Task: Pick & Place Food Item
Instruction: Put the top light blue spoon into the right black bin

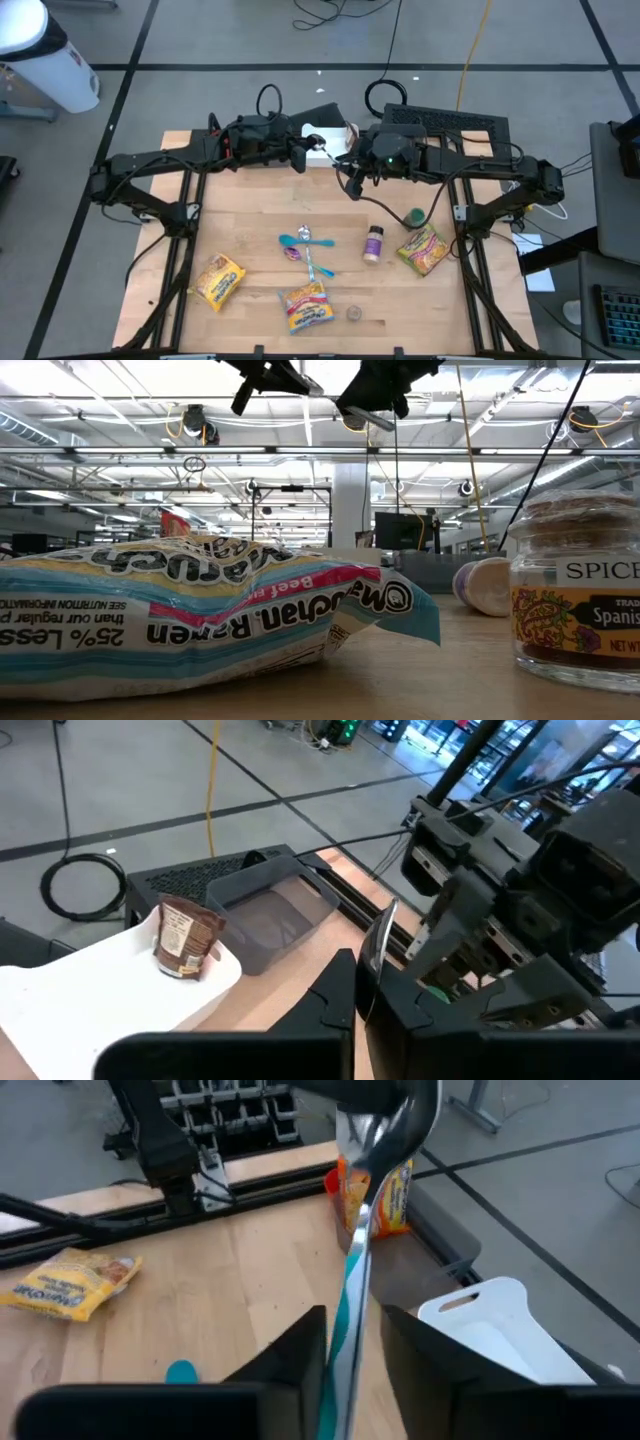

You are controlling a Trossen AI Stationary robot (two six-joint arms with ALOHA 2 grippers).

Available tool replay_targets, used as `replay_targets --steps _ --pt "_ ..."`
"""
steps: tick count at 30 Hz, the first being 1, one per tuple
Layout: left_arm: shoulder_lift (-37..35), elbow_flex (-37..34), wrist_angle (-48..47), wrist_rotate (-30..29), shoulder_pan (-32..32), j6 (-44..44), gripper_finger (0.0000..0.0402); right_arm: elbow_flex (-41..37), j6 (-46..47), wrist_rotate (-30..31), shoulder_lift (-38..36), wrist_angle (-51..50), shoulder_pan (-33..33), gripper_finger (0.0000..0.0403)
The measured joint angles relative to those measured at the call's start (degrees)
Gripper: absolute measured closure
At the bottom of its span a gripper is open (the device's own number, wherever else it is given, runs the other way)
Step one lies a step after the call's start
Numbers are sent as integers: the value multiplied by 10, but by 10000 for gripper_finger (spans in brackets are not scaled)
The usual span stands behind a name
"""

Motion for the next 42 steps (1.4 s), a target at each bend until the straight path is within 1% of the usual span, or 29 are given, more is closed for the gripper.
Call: replay_targets --steps 6,8,11,13,15,19,21,26,28,32,38,42 --pt "0 0 0 1 0 -4 396 0 11 4 0 54 -1 249" --pt "0 0 1 0 0 -15 394 0 14 6 0 60 -1 237" --pt "0 0 14 -3 0 -31 392 0 13 33 0 44 -1 227" --pt "0 0 21 -11 0 -47 396 0 4 41 0 36 -1 226" --pt "0 0 23 -20 0 -68 395 0 -5 63 0 32 3 228" --pt "0 0 23 -40 0 -101 395 0 -49 131 0 32 16 234" --pt "0 0 22 -47 0 -119 396 0 -74 154 0 31 23 237" --pt "0 0 7 -52 6 -155 396 0 -85 157 0 15 28 238" --pt "0 0 1 -54 9 -160 397 0 -83 159 0 9 28 238" --pt "0 0 -3 -55 15 -179 394 0 -95 185 0 9 28 239" --pt "0 0 -4 -68 16 -188 395 0 -96 185 0 -2 28 239" --pt "1 0 -4 -69 16 -191 397 0 -96 185 0 -8 28 253"
